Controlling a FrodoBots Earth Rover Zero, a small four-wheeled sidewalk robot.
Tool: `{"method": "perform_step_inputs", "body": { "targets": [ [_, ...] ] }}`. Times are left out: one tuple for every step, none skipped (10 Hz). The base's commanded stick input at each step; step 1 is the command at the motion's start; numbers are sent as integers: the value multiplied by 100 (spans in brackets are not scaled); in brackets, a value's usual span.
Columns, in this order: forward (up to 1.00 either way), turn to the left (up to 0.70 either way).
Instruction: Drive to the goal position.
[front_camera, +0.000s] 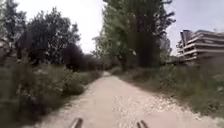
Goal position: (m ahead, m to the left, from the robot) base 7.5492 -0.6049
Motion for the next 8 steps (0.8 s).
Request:
{"method": "perform_step_inputs", "body": {
  "targets": [
    [85, 0],
    [85, 0],
    [85, 0],
    [85, 0],
    [85, 0],
    [85, 0],
    [85, 0],
    [85, 0]
  ]
}}
